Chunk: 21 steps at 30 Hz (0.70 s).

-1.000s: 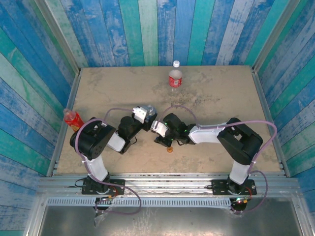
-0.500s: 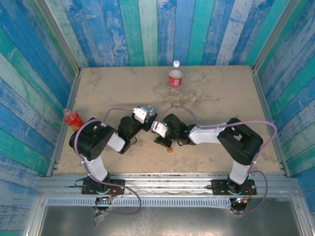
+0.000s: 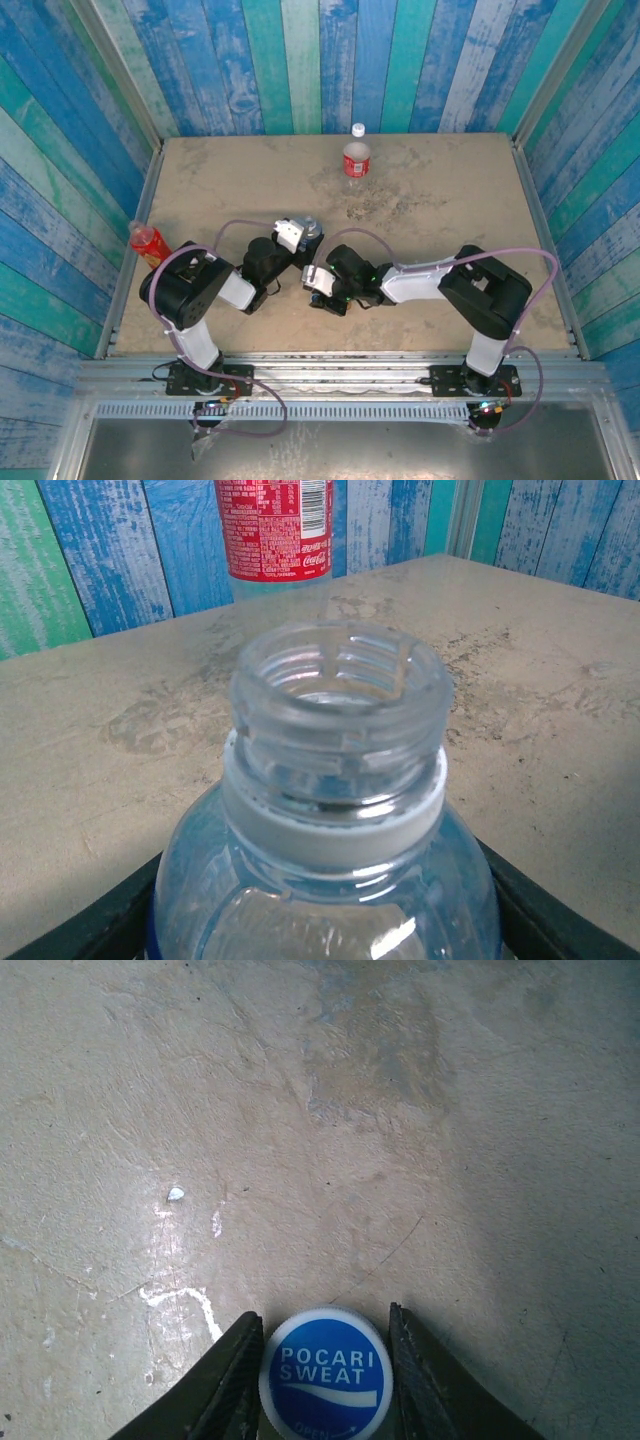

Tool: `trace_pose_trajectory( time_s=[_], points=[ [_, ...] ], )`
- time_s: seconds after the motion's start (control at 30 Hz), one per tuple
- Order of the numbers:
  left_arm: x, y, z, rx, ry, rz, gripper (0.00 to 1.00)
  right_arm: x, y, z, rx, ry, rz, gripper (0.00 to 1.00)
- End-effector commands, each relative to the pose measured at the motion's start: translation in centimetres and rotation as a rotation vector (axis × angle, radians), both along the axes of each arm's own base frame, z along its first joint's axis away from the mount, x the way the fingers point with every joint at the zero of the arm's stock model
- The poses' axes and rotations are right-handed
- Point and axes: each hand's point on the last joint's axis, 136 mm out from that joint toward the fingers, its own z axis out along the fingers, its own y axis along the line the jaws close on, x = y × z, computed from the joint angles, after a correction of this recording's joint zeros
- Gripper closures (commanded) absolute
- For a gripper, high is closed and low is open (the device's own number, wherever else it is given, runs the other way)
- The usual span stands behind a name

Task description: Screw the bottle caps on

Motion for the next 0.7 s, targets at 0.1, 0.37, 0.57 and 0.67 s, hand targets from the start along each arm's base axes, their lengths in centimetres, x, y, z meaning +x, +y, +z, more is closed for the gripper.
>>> trace_pose_trajectory(
  time_s=[0.1, 0.37, 0.57, 0.67],
  points=[
    [-0.6, -0.3, -0.7, 0.023, 0.036, -0.026, 0.39, 0.7, -1.8, 1.1, 0.014, -0.012, -0.061, 0.67],
    [-2.0, -2.8, -0.6, 0.02, 0.034, -0.202, 0.38, 4.2, -5.5, 3.8, 0.089, 0.039, -0.291, 0.7],
    [-3.3, -4.7, -0.8, 0.011, 0.042, -0.348, 0.39, 6.3, -8.3, 6.9, 0.102, 0.003, -0.443, 0.7],
    [-3.8, -5.3, -1.0, 0.013, 0.047, -0.398, 0.38, 6.8, -8.7, 9.2, 0.1, -0.011, -0.468, 0.69]
  ],
)
